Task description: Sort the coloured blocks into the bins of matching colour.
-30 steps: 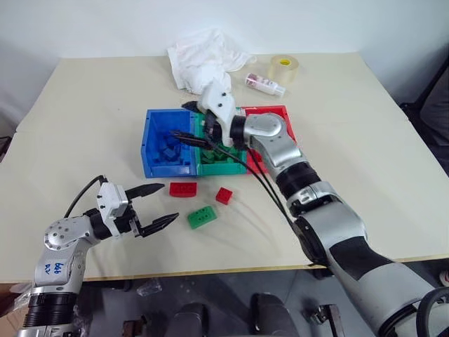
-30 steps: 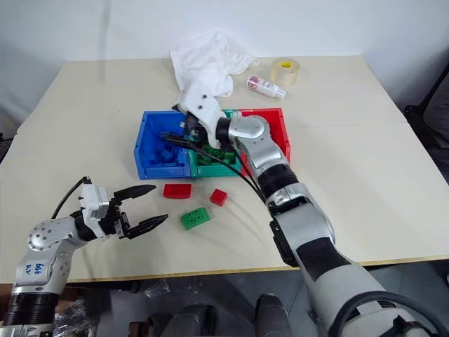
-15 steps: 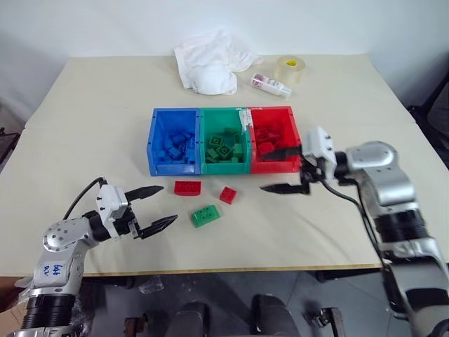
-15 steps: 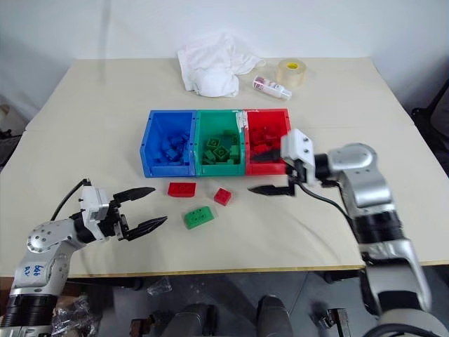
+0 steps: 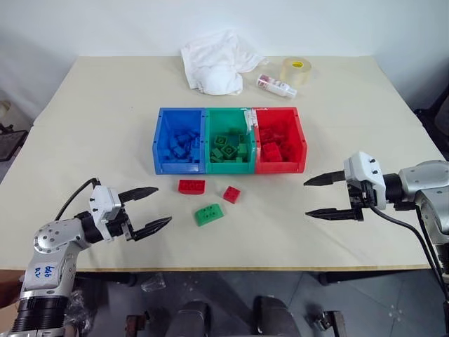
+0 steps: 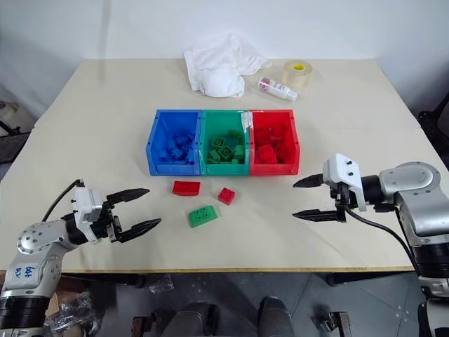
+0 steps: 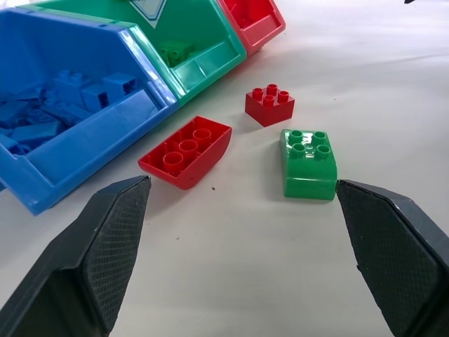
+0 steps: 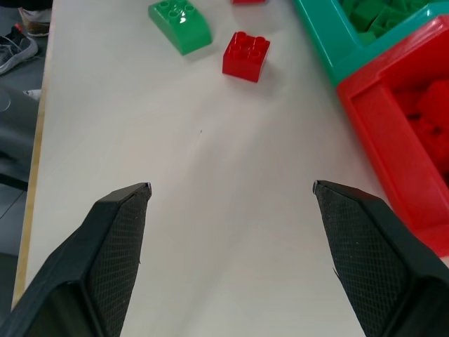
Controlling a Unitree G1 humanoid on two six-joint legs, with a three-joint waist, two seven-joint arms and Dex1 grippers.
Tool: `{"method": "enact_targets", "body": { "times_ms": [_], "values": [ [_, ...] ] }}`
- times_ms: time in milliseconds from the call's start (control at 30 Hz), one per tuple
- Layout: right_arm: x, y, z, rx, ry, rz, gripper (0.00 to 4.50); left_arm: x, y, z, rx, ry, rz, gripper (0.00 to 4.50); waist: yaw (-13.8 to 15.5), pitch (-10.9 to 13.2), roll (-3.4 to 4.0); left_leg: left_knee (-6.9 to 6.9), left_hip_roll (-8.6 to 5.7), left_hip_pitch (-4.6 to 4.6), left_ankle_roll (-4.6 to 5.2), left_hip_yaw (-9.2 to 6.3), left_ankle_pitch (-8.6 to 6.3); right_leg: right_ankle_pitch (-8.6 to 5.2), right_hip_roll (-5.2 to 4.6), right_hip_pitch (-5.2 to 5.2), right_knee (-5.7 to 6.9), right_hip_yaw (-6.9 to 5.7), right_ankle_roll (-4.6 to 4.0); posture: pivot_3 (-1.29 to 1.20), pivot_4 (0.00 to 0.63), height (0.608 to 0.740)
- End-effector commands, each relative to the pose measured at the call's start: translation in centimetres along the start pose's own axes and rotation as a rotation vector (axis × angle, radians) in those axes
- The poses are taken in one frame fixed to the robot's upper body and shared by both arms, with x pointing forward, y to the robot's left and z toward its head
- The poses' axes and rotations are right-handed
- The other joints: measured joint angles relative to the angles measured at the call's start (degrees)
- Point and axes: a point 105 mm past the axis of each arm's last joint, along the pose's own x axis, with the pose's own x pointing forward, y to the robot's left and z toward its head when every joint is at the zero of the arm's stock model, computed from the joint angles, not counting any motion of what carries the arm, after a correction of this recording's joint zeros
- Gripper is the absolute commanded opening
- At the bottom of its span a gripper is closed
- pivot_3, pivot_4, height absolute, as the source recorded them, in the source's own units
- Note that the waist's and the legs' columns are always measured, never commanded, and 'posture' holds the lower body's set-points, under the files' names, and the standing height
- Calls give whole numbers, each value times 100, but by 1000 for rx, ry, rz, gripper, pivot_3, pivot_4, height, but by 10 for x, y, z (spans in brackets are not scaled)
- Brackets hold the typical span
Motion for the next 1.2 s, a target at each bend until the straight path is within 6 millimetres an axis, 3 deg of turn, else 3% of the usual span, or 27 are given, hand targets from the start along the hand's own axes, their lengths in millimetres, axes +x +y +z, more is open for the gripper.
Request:
{"method": "enact_targets", "body": {
  "times_ms": [33, 200, 333, 600, 700, 900, 1067, 1200],
  "values": [
    [22, 1, 14, -24, -51, -2, 3875, -3, 3, 7, 25, -9, 5, 4500, 19, 0, 0, 0, 0, 0, 0, 0, 0, 0, 0, 0, 0, 0, 0, 0, 150, 740],
    [79, -3, 17, 4, -107, -24, 3875, 0, 2, 9, 28, -19, 9, 4500, 20, 0, 0, 0, 2, 0, -1, 0, 0, 0, 2, -5, 4, 0, 0, 0, 150, 740],
    [113, -8, 13, 15, -124, -42, 3875, 2, 1, 9, 25, -28, 19, 4500, 44, 0, 0, 1, -6, 0, -1, -7, 0, 0, 1, -4, 12, -1, 0, 0, 150, 740],
    [146, -20, 5, -26, -98, -75, 3875, 2, -7, 7, 15, -34, 29, 4500, -1, 0, 0, 1, -7, 0, -1, -12, 1, 0, 3, -5, 15, -5, 0, 0, 150, 740],
    [147, -21, 10, -2, -137, -77, 3295, 2, -7, 7, 13, -34, 32, 4500, -56, 0, 0, 0, -7, 1, -1, -13, 1, 0, 3, -3, 15, -6, 0, 0, 150, 740],
    [140, -19, 22, 0, -193, -80, 1439, 0, -7, 6, 9, -32, 28, 4500, -94, 0, 0, -2, -7, 1, -1, -14, 1, 0, 3, -5, 16, -7, 0, 0, 150, 740],
    [116, -20, 46, -23, -267, -118, 1448, 0, -3, 5, 11, -30, 26, 4500, -77, 0, 0, -2, -7, 1, -1, -16, 1, 0, 2, -4, 15, -6, 0, 0, 150, 740],
    [74, -47, 60, -33, -277, -260, 1448, 3, -3, 4, 8, -31, 11, 4500, -63, 0, 0, -1, -8, 1, -1, -17, 1, 0, 1, -2, 15, -5, 0, 0, 150, 740]
  ]
}}
